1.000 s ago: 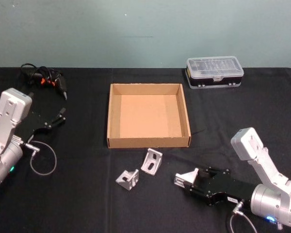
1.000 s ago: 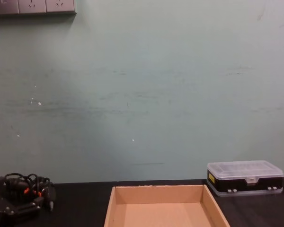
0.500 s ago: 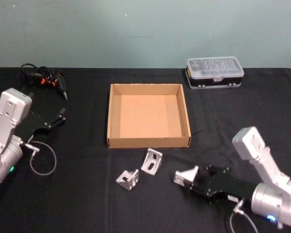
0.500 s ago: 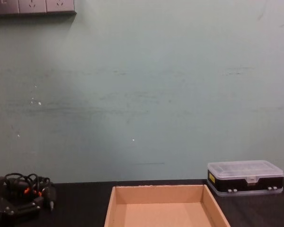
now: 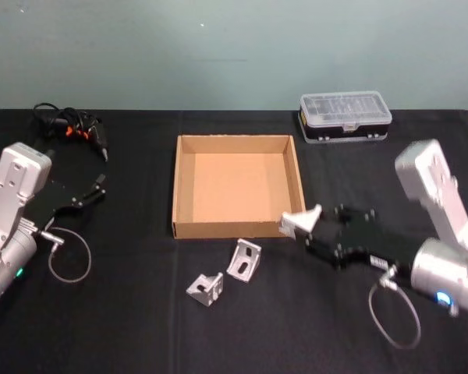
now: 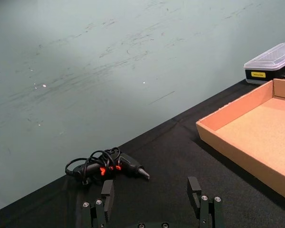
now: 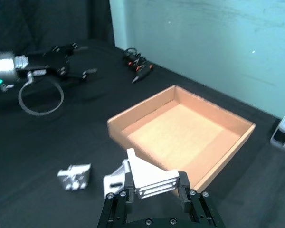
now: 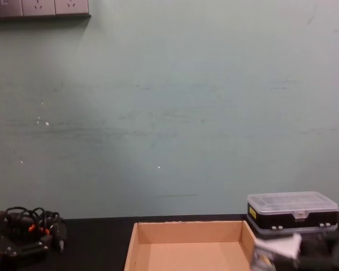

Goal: Use one hand to pick up the angle iron from the table and place it into the box.

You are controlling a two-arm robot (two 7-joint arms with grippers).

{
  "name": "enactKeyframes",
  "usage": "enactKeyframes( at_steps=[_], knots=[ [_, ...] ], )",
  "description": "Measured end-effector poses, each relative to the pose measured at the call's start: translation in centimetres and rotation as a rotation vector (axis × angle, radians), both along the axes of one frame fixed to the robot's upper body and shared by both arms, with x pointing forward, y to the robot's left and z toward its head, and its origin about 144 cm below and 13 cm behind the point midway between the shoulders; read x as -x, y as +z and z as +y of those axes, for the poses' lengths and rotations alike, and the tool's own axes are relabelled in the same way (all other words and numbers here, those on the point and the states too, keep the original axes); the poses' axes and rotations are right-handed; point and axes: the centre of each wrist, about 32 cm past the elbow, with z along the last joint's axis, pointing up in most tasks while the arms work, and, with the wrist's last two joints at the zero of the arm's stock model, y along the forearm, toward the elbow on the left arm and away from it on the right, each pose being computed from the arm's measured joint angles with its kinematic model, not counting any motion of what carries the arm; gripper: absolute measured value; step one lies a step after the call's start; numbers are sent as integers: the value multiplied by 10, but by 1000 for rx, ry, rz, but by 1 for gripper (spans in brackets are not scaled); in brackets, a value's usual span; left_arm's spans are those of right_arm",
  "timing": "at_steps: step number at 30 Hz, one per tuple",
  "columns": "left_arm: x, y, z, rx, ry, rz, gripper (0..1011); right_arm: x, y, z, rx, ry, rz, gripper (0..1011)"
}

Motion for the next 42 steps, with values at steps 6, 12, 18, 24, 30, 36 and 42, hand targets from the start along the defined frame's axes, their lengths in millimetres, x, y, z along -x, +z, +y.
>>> enactKeyframes(
  at_steps=[6,12,18,24,30,36,42],
  knots=[
    [0,0,0,0,0,0,1011,-39,19,9,-6,-18,22,551],
    [0,0,0,0,0,0,1011,-76,29,21,12,-26,59,551],
    [0,0,0,0,0,0,1011,-110,31,35,41,-45,115,551],
    [0,0,0,0,0,0,1011,-137,23,50,89,-61,161,551],
    [0,0,0,0,0,0,1011,-150,14,62,111,-66,189,551],
    [0,0,0,0,0,0,1011,-159,2,73,141,-73,213,551],
    [0,0,0,0,0,0,1011,-163,-4,74,150,-85,219,551]
  ],
)
